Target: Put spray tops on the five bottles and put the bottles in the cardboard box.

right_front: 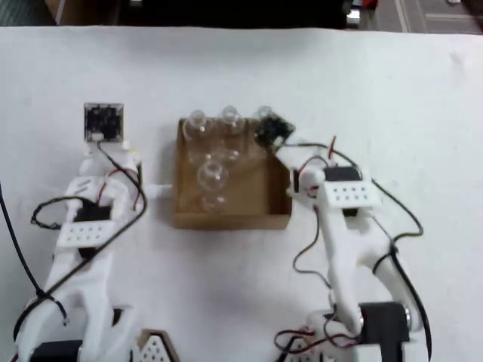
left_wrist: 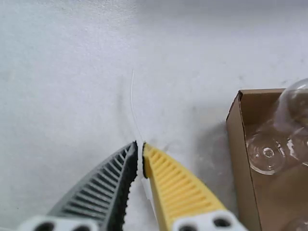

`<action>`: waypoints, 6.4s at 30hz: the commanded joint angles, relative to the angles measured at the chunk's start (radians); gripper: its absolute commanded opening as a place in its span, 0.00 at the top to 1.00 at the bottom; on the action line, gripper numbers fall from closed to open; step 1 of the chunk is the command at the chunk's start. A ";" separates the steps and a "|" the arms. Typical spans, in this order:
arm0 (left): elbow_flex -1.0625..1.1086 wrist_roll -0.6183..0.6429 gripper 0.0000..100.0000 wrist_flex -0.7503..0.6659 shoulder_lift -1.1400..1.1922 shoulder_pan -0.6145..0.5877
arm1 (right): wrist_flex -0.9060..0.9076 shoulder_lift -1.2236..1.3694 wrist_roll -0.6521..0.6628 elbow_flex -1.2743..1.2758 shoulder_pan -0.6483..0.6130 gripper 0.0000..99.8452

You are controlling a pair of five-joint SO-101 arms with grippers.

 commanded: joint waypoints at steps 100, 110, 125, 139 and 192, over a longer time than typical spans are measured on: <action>-0.029 -0.012 0.98 -0.029 -0.013 0.002 | -0.808 -0.914 -0.763 0.580 -0.384 0.98; -0.029 -0.012 0.98 -0.029 -0.013 0.002 | -1.366 -0.905 -0.770 0.924 -0.363 0.98; -0.028 -0.012 0.98 -0.029 -0.013 0.002 | -1.178 -0.903 -1.079 0.931 -0.255 0.98; -0.028 -0.012 0.98 -0.029 -0.012 0.002 | -1.224 -0.900 -1.069 0.941 -0.251 0.98; -0.028 -0.012 0.98 -0.029 -0.013 0.002 | -1.641 -0.398 -1.036 0.928 -0.243 0.98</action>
